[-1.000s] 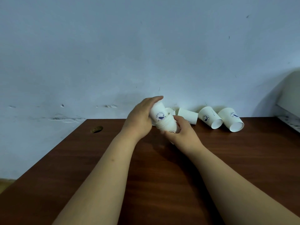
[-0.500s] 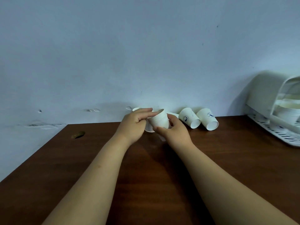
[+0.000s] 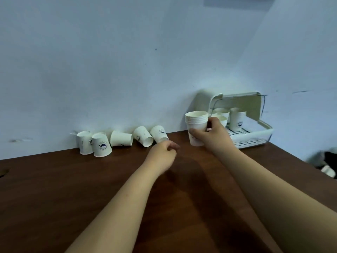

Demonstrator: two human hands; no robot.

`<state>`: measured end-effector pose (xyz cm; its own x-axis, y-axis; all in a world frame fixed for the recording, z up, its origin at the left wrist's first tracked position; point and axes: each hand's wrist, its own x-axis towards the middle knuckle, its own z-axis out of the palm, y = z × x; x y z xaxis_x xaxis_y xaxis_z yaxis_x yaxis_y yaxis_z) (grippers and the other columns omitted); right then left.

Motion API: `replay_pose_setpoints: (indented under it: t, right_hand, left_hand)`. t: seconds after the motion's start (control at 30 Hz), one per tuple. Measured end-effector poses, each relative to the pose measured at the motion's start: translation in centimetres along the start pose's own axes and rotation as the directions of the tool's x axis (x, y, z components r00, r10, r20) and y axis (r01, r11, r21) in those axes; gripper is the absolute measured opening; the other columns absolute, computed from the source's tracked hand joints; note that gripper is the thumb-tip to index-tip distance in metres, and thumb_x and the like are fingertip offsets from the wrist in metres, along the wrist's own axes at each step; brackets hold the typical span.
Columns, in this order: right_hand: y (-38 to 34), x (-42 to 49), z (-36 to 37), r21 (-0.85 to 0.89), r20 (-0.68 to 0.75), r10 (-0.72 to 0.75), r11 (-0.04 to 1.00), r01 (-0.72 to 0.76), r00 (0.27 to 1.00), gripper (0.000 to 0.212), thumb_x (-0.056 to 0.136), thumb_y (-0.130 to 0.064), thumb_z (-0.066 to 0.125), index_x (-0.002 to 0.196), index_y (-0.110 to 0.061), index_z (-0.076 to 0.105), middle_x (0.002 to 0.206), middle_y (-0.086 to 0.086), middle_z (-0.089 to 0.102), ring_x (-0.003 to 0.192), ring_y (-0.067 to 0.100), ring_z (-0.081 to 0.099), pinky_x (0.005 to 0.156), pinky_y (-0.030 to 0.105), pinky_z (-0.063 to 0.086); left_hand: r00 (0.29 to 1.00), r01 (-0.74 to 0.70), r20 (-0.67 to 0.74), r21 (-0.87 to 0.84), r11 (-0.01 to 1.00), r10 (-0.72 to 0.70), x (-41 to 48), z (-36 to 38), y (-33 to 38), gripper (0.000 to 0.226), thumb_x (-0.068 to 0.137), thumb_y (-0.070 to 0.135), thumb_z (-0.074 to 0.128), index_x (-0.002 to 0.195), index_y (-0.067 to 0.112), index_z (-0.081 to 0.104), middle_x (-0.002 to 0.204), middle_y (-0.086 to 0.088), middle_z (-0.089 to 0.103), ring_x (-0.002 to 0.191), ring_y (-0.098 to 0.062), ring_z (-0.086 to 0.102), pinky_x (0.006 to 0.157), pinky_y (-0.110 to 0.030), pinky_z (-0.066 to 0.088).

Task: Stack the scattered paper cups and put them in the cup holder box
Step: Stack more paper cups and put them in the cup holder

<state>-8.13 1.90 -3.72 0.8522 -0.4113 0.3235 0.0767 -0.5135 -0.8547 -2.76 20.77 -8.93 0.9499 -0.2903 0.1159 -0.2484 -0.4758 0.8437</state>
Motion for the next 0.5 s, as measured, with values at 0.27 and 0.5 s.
replay_pose_setpoints:
  t: [0.27,0.5]
  right_hand:
    - [4.2,4.6,-9.6,-0.091,-0.163,0.036,0.995,-0.051,0.986,0.06,0.088,-0.035,0.084,0.138,-0.017,0.057,0.112,-0.006,0.064,0.102,0.018,0.061,0.065,0.02,0.04]
    - [7.4,9.6,-11.5,-0.156,-0.235,0.056,0.983,-0.094,0.97,0.059,0.083,-0.034,0.082,0.134,-0.017,0.057,0.125,0.001,0.067,0.106,0.023,0.065,0.081,0.033,0.048]
  left_hand:
    - [0.994,0.01,0.105,0.031,0.999,-0.013,2.5,8.9,3.2,0.029,0.097,0.016,0.056,0.092,0.036,0.076,0.104,0.012,0.08,0.096,-0.016,0.076,0.085,-0.032,0.06]
    - [0.999,-0.048,0.017,0.215,0.976,0.046,3.8,11.6,1.3,0.018,0.089,0.025,0.061,0.097,0.041,0.064,0.101,0.023,0.071,0.094,0.003,0.067,0.091,-0.031,0.056]
